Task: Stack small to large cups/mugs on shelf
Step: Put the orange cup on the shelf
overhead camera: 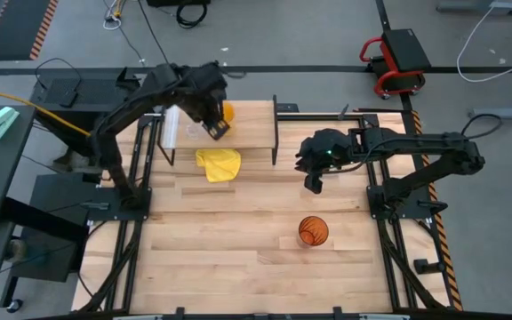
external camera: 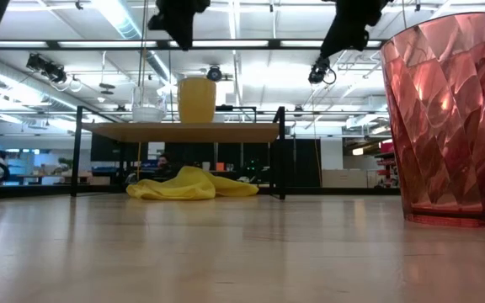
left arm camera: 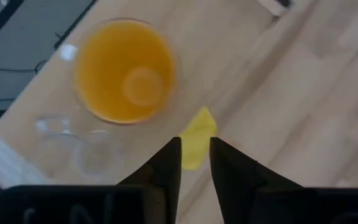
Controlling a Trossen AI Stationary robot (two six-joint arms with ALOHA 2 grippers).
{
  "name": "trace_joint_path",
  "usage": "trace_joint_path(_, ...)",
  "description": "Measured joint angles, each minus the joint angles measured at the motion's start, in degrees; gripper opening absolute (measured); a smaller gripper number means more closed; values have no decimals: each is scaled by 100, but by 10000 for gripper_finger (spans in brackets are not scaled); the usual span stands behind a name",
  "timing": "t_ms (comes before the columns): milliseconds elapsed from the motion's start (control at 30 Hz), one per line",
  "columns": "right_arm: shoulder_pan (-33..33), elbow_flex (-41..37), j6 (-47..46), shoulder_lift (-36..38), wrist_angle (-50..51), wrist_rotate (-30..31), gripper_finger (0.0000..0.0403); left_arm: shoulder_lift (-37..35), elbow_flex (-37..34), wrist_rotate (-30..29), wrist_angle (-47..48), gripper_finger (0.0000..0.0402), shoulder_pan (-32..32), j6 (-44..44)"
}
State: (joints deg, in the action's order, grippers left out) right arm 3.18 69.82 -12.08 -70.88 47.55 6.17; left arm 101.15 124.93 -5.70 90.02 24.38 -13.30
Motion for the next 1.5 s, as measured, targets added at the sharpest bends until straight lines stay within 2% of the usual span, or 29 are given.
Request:
trace_joint_path(267,-131,0,-829,418,502,-221,75,-1,-38,-658,-15,82,-1509,-901)
trace_joint_path(467,-684,0,-1694,705,1015,-235,75,14,-167,-1462,-5,84,-2558,-1484)
trace_joint_path(867,-1852,0,-3018,735,1332,-229,75,119,-166,-2474,1,71,-4077,-2939)
trace_joint_path(1167,-2495,0,-3647,419,1623,-220,75,1091,-167,-2673,-2,72,-4842,-3109)
trace_joint_path(1500,-3042,0,-4096,-318,1888,-194,84,2521,-171,-2922,-2,65,-5167,-3268)
